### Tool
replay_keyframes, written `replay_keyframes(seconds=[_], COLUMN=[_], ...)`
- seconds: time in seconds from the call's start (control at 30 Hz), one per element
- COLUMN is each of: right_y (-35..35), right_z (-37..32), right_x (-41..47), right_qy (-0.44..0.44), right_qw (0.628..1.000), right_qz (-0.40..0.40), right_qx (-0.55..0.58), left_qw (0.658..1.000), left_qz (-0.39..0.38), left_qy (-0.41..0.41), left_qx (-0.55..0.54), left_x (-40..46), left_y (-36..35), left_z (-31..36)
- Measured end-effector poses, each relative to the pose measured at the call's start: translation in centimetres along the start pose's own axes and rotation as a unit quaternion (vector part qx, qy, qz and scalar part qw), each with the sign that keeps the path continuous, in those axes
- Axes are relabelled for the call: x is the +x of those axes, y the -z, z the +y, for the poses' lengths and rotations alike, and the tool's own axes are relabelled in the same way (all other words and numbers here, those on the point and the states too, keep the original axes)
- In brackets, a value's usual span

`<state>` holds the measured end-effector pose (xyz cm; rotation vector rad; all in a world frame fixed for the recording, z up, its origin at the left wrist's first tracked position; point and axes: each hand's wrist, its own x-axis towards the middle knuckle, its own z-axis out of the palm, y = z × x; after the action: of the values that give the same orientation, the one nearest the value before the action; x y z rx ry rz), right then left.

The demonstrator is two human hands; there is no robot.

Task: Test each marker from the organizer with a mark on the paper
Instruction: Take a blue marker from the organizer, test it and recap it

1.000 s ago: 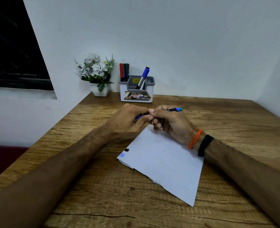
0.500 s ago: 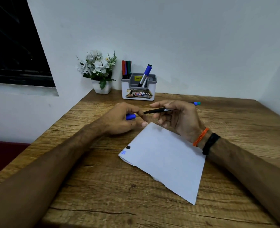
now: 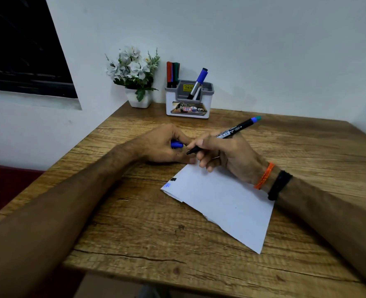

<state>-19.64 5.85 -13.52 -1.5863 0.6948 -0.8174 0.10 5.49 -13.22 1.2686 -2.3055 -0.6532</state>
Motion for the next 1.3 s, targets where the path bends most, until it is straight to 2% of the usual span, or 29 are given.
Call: replay_keyframes(seconds=[0.4, 1.3], right_y=[-2.2, -2.8], right_z=[0.9, 1.2], right_x=[-0.7, -1.0], right_qy=[0.009, 0.077], right_qw=[0.993, 0.972], right_qz=[0.047, 0.027], right_qx=[-0.104, -0.222], left_qw=[1.0, 1.0], left_qz=[-0.005, -0.01], left_qy=[0.014, 0.007], left_qx=[0.015, -0.016], left_x=[0.2, 0.4], left_y=[0.1, 0.0], left_z=[-0.6, -1.0])
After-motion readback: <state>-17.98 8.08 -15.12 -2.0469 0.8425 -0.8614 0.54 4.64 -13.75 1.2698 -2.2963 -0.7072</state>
